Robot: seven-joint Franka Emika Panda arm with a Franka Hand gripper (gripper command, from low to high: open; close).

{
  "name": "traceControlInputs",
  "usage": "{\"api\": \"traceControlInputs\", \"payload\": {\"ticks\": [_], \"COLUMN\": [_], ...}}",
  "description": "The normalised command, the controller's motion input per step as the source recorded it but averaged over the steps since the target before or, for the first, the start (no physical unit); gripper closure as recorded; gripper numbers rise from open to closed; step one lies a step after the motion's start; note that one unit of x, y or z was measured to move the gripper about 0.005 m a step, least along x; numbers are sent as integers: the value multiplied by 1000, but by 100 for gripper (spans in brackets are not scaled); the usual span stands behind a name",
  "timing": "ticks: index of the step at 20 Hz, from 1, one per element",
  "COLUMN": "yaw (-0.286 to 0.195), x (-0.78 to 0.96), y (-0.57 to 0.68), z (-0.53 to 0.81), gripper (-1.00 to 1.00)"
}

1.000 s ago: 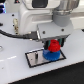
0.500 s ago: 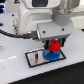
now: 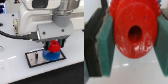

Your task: Insert the blue gear onto the right peg, followed by the red gear

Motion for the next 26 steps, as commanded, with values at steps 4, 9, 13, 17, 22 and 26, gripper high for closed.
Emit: {"api": "traceControlInputs", "payload": {"ticks": [4,9,13,17,22,26], "yaw": [0,0,0,0,0,0], "x": [222,278,139,107,86,286], "y": [-31,0,-91,-148,-141,29], "z": [95,318,-81,-97,-196,84], "gripper": [100,100,100,100,100,100]}}
